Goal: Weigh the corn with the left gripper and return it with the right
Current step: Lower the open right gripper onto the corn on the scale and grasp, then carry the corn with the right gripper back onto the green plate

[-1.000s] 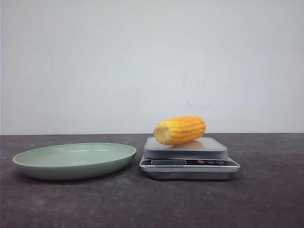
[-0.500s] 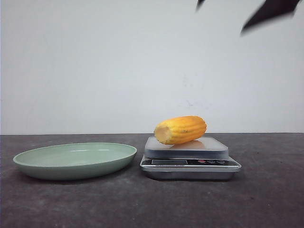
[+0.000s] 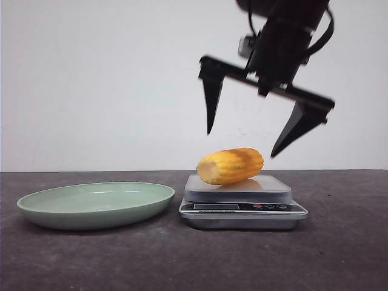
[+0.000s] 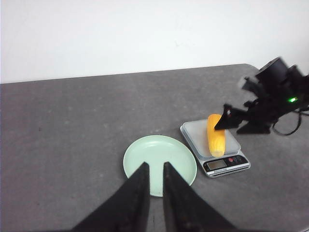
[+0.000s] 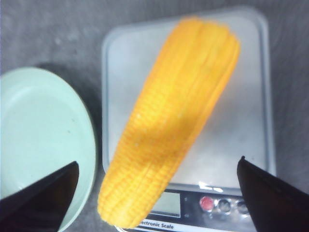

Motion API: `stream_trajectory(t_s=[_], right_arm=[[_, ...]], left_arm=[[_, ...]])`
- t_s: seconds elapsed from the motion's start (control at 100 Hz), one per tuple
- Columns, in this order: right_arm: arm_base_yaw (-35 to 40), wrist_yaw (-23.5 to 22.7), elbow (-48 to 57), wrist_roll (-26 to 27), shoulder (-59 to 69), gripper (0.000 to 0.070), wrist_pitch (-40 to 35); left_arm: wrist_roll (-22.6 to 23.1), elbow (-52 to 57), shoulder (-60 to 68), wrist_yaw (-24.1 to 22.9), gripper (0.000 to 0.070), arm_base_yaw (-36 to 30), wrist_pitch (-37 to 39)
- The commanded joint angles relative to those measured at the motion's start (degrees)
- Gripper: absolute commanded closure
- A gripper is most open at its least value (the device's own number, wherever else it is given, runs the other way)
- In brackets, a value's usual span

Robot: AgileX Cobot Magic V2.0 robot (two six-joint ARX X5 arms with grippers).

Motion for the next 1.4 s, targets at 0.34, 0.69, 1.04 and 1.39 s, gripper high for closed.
stream_trajectory(t_s=[0.34,0.69,1.04,1.39], right_arm=[[1.4,0.1,1.5,2.9,4.8,0.0674,0.2],[1.9,3.2,8.6,-9.2,-1.7,0.07,4.4],[9.8,4.7,30.6,-18.0,-7.1,0.07,9.7],[12.2,6.4,31.9,-15.2,-0.1,0.07,-0.2]], left_arm=[[0.1,1.2,-0.2,0.0,0.069,-0.4,-3.1],[-0.1,1.2,-0.2,0.0,0.069,-0.4,-3.1],[0.1,1.2,-0.2,-3.5,0.069,-0.4,-2.9],[0.1,1.2,-0.2,-3.7,0.069,-0.4,-2.5]])
